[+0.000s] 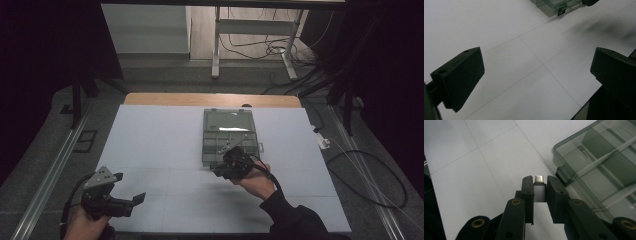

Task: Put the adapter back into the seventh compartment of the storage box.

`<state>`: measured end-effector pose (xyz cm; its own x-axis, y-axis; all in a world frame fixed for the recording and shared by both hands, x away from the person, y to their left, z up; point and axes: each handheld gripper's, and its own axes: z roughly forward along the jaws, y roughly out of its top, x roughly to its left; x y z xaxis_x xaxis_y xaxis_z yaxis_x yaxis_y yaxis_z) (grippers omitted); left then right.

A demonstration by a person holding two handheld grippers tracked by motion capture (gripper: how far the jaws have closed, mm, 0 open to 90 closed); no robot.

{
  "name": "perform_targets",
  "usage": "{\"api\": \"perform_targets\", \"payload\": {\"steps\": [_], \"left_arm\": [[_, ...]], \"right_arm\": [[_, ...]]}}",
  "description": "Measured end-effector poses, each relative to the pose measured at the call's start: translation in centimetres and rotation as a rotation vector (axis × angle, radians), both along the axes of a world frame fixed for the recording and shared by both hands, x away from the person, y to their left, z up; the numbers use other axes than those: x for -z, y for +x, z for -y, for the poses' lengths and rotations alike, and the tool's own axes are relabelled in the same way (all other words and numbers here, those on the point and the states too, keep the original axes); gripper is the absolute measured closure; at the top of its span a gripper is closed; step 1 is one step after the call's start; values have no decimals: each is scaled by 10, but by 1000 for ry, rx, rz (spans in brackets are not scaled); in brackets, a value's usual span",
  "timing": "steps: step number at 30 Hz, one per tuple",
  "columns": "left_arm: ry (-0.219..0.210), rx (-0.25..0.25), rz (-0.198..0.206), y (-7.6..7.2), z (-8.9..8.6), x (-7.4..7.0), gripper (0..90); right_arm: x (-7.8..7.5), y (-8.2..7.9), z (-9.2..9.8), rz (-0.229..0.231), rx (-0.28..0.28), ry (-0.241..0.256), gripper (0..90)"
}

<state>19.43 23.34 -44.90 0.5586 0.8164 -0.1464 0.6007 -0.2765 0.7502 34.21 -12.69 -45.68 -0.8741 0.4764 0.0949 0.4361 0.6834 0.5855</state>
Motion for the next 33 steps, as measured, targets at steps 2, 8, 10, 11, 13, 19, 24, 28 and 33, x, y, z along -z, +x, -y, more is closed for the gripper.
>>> {"api": "perform_targets", "payload": {"steps": [2,8,10,11,13,19,24,28,33], "left_arm": [[-1,0,-1,0,0,0,0],[-1,0,-1,0,0,0,0],[-2,0,-1,0,0,0,0],[-1,0,-1,0,0,0,0],[-1,0,-1,0,0,0,0],[-2,-1,-2,0,0,0,0],[-4,-2,-4,1,0,0,0],[-4,-2,-5,1,0,0,0],[-6,-3,-6,1,0,0,0]], "right_arm": [[-1,2,3,5,9,3,754],[-4,9,11,14,41,14,755],[-5,12,14,18,52,15,755],[-6,14,17,24,63,13,754],[-7,15,18,28,66,12,754],[-9,22,27,41,102,15,755],[-10,29,34,47,133,17,755],[-10,33,38,55,155,14,754],[-8,39,42,70,180,1,753]]}}
